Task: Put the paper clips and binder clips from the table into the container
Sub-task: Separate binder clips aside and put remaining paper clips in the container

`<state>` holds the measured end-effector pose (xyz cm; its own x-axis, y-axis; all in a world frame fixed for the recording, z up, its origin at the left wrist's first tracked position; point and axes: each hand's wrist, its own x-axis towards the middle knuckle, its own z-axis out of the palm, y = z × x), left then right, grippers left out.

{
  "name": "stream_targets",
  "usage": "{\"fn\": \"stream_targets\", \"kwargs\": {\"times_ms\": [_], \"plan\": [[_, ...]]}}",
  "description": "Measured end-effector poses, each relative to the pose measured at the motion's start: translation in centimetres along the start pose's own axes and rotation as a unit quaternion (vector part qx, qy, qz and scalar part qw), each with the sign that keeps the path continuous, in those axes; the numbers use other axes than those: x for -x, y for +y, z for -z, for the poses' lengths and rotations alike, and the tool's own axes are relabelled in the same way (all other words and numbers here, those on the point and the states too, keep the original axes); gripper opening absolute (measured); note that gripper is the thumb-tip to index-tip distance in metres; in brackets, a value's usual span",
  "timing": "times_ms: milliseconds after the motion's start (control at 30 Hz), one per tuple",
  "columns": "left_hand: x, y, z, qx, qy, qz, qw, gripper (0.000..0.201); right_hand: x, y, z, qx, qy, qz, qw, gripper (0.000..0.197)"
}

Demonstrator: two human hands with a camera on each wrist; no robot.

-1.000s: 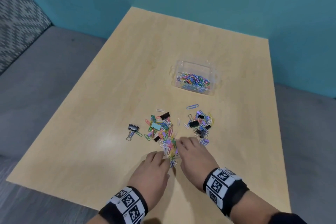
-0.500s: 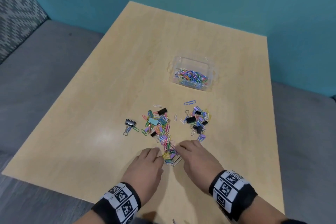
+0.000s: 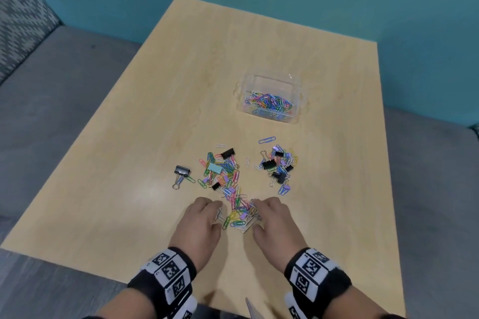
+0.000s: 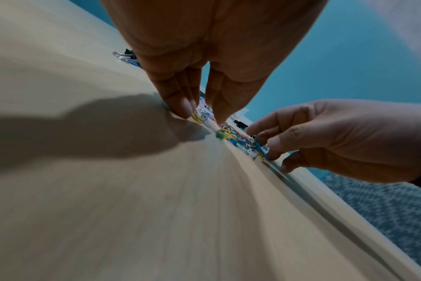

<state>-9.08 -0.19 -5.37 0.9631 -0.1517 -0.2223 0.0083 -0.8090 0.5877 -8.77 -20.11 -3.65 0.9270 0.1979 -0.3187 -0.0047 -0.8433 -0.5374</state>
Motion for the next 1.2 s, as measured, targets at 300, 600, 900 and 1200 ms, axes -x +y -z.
{"fn": "stream_targets", "kwargs": {"times_ms": [300,600,900,1200], "plan": [[-0.6,1.3,-0.1,-0.060,-0.066,-0.026,0.996,0.067,-1.1,1.4,0.9,0.098,-0.053,0.022,0.994,0.075],[-4.4,1.8,-0.2,-0.126,-0.111,-0.071,0.983,0.055,-3.4,1.5,0.0,0.102,-0.020,0.086,0.991,0.026],[-4.0,0.3,-0.1,-0.167,-0.076,-0.118,0.976,0.033,-3.2,1.9,0.2,0.181,-0.006,0.118,0.976,0.050],[-3.7,0.3,0.2,-0.122,-0.066,-0.093,0.986,0.022,-3.2,1.8,2.0,0.117,-0.014,0.070,0.991,0.012]]}}
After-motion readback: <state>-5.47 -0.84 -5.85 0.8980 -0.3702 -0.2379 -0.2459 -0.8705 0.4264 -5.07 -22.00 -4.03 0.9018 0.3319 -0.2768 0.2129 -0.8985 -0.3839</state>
